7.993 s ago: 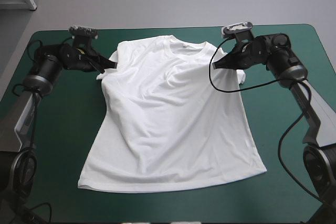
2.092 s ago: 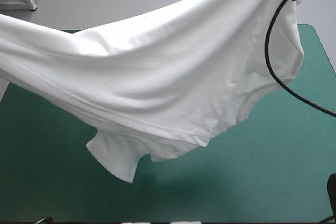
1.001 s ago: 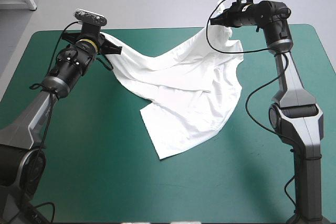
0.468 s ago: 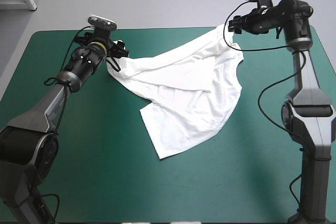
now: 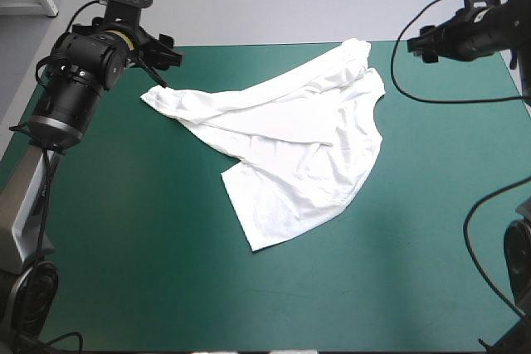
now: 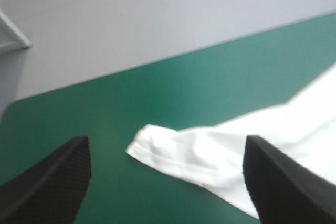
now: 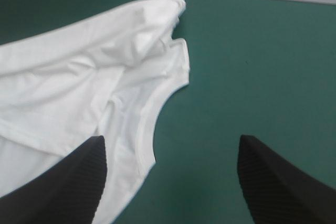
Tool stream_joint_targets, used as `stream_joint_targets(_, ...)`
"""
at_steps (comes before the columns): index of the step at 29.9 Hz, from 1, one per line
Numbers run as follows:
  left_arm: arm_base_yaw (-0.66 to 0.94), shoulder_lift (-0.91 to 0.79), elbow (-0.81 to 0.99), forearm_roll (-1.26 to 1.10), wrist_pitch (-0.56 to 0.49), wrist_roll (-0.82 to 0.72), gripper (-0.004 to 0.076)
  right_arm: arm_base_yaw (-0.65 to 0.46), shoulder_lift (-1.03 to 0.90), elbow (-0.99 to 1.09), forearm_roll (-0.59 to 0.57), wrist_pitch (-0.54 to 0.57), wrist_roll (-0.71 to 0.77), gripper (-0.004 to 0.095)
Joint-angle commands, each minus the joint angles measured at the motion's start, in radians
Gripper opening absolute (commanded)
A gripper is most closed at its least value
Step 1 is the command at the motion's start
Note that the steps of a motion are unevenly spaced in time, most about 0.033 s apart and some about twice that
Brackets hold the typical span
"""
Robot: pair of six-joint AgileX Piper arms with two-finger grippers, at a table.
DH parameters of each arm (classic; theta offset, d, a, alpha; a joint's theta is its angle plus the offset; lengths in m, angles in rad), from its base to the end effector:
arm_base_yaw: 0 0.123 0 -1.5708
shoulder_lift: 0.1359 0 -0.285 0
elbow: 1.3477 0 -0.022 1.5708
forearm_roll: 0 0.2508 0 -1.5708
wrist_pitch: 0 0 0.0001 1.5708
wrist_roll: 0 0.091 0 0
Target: Fold the cloth
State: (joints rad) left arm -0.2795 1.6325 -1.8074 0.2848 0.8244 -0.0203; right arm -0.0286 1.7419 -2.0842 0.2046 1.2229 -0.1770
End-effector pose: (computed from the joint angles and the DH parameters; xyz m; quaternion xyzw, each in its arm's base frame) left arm 0.3596 -0.0837 0.4427 0.1458 0.8550 0.0648 0.4935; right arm 0.3683 0.0069 0.4558 -0.0724 0.9177 0.0628 0.3855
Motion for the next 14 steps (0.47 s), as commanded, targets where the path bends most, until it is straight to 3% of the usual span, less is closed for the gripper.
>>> stream_joint_targets(1,-0.067,-0.054,-0.029,-0.126,0.123,0.087,0.0580,-0.006,-0.151,0.157,-0.056,-0.044,-0.008,0.0651)
stream_joint_targets(7,-0.199,-0.048,-0.005,-0.166,0.321,0.087,0.0577,-0.006,-0.216,0.352,-0.051,-0.105,-0.008,0.0652)
stream_joint_targets(14,-0.336,-0.042,0.077,-0.293,0.344,0.084,0.0577,-0.006,-0.211,0.366,-0.024,-0.122,-0.010,0.0648)
